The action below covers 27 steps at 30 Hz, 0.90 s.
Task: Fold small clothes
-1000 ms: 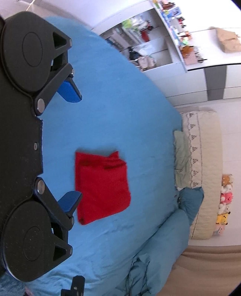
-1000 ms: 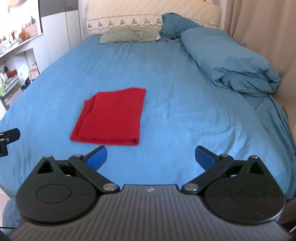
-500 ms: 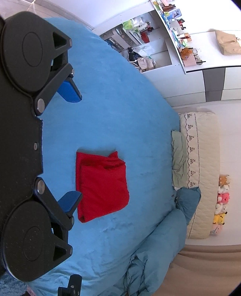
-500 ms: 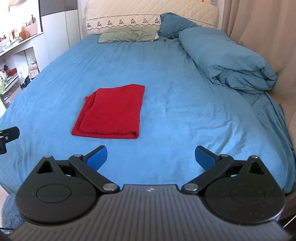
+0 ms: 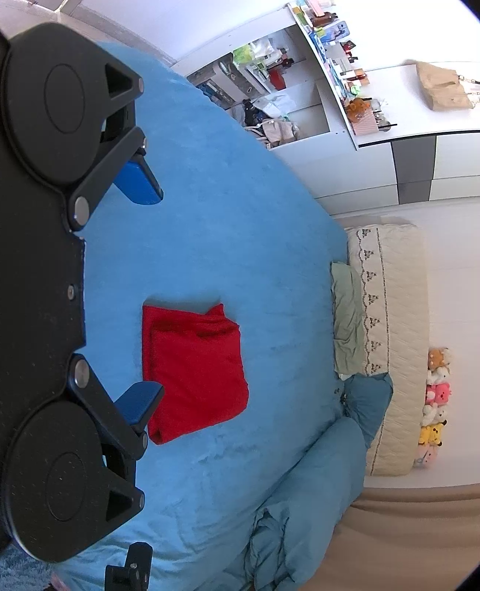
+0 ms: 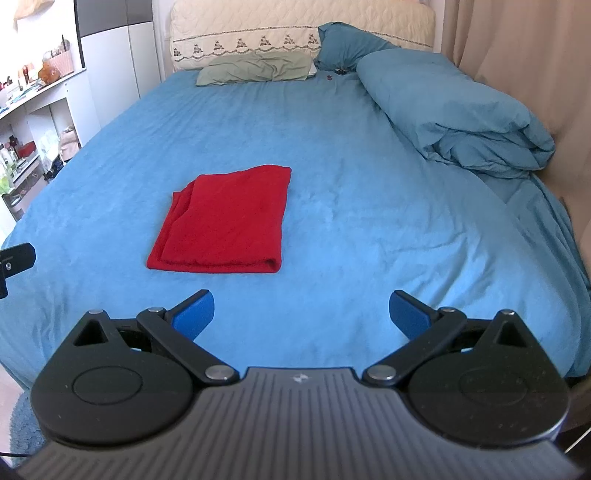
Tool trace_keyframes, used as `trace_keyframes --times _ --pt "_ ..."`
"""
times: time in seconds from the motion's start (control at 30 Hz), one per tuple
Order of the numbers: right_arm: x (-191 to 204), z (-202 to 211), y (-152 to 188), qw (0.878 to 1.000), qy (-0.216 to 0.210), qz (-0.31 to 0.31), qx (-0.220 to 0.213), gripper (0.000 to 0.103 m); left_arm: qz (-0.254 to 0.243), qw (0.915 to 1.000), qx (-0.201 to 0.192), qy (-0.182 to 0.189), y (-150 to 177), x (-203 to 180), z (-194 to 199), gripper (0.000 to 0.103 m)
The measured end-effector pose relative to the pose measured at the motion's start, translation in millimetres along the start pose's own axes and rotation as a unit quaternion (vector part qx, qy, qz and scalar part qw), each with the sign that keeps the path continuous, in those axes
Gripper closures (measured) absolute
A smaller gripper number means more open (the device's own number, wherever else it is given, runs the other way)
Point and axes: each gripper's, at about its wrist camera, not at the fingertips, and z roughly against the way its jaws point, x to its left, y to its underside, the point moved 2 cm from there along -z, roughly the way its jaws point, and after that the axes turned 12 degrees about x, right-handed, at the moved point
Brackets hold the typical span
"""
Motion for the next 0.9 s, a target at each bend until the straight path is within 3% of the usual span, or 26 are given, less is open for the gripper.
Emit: trace_keyframes --times 0.9 --pt "-2.3 1.3 3.1 1.0 0.0 -0.009 -0.004 0.0 -0.003 0.9999 -0.009 -0.01 -2.4 -4.4 9.2 0.0"
